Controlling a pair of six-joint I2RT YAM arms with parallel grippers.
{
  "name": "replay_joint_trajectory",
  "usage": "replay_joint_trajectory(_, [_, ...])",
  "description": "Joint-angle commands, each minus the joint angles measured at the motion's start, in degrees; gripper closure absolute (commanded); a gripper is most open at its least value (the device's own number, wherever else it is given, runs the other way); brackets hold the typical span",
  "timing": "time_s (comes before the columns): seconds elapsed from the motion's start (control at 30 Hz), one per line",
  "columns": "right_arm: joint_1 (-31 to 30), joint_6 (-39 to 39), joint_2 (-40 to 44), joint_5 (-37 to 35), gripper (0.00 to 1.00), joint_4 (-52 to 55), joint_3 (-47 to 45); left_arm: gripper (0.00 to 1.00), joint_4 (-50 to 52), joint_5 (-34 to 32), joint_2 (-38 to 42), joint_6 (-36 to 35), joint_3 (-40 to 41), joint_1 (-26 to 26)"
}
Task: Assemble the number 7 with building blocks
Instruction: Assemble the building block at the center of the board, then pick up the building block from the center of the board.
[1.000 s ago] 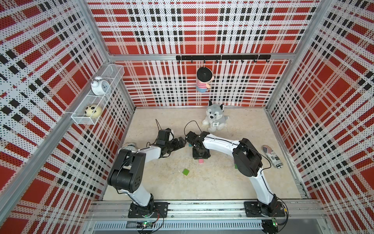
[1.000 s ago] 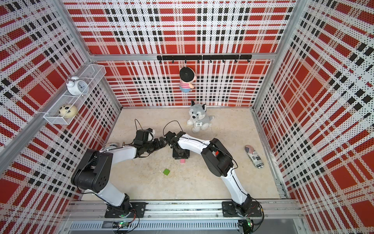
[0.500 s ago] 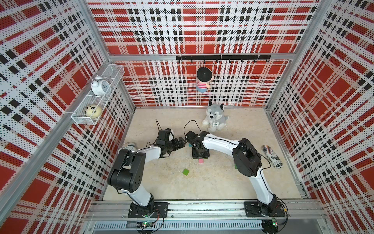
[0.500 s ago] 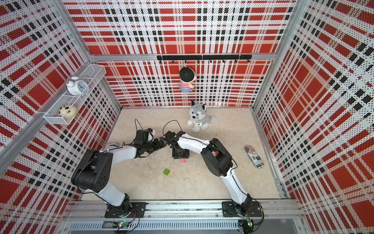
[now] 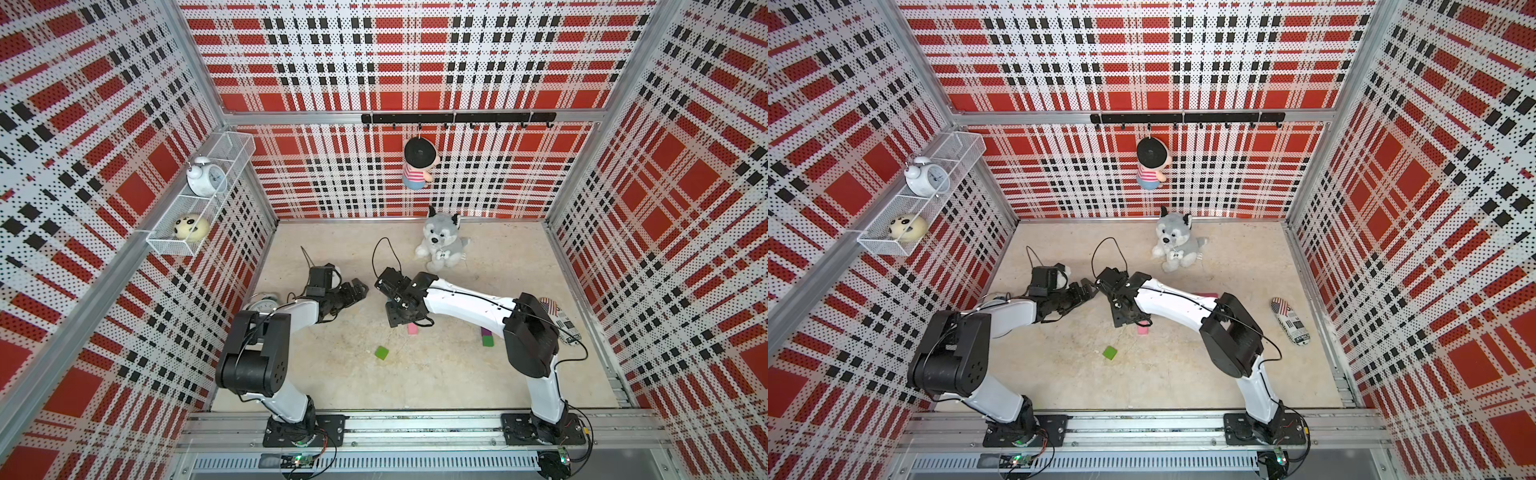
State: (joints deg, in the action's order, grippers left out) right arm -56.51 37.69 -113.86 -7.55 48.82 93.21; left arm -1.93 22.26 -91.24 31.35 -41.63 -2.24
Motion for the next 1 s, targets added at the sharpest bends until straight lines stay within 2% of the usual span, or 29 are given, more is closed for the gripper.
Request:
replay_joint_trajectory(0.0, [-2.32,-11.81,3.22,2.18,0.36,-6.79,-3.89,0.02,3.57,0.22,4.47,-3.12,0.26,4.37])
replay_joint_trajectory(0.17, [-4.71,-21.87,1.83,7.84,0.35,-9.54,-4.61,0.02,6.78,2.18,7.05,-5.30,1.22,9.42])
replay_joint_trajectory(0.3, [-6.84,-26.71,-2.32,7.99,0.35,-8.02,-1.47,0.02,7.12,3.40,9.16,-5.25,4.43,11.93])
replay_joint_trajectory(0.53, [-7.47,-28.84,-5.35,12.36,0.38,-8.65,-0.54,0.02,7.55,3.57,11.96,-5.07,6.30,13.64])
replay_joint_trajectory(0.97, [-9.05,-31.14,-7.66,10.82,0.40,-5.42,-1.52,0.02,7.65,3.58,11.98,-5.07,6.47,13.83])
